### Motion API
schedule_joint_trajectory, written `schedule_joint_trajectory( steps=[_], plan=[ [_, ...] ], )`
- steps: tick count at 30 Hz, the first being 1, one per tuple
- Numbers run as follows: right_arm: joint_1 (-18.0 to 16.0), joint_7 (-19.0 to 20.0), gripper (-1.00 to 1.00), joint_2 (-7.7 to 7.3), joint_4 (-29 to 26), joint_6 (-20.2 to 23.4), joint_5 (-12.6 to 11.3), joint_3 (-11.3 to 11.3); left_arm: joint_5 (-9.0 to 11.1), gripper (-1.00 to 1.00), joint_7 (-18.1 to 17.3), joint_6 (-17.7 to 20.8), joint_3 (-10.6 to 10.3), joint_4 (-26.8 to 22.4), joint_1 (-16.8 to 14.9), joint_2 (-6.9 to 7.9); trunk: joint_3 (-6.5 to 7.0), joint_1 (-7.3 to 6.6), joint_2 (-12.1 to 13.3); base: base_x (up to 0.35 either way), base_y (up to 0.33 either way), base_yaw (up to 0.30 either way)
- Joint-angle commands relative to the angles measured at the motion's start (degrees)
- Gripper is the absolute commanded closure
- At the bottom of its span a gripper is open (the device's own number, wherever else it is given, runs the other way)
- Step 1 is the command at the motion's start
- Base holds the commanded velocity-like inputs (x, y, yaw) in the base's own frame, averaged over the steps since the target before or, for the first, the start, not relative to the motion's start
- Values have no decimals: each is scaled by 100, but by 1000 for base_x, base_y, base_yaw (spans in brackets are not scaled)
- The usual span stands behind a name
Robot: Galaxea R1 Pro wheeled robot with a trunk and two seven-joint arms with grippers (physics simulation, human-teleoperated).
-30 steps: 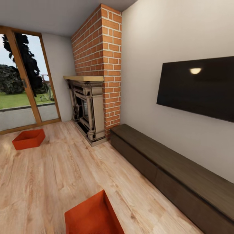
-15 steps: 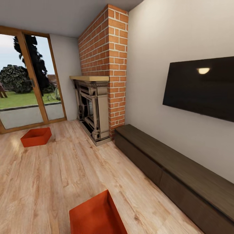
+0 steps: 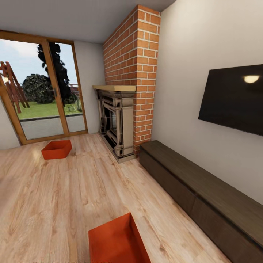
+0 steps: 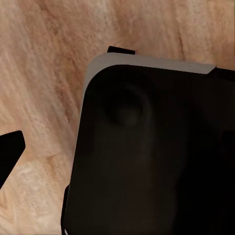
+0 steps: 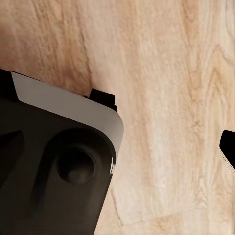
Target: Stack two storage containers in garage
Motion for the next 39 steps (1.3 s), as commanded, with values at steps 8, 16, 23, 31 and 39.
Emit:
schedule_joint_trajectory(
  steps=[8, 16, 23, 31, 39],
  plan=[
    [-4, -4, -100, 2, 13, -28, -52, 49, 24, -100, 7, -13, -9, 0, -2, -4, -5, 0, -3, 0, 0, 242],
    [-4, -4, -100, 2, 13, -28, -53, 49, 24, -100, -1, -13, -10, 0, -2, -1, -5, 0, -3, 178, -133, 18],
    [-4, -4, -100, -3, 13, -35, -52, 49, 24, -100, -1, -13, -10, 0, -2, -1, -7, 0, -3, 227, -171, 28],
    [-4, -4, -100, -7, 13, -37, -46, 49, 25, -100, 5, -13, -10, 0, -2, -1, -26, 0, -3, 55, -40, 221],
    [-4, -4, -100, -7, 13, -37, -45, 49, 27, -100, 6, -13, -10, 0, -2, -1, -47, 0, -3, 2, -1, 253]
  ],
)
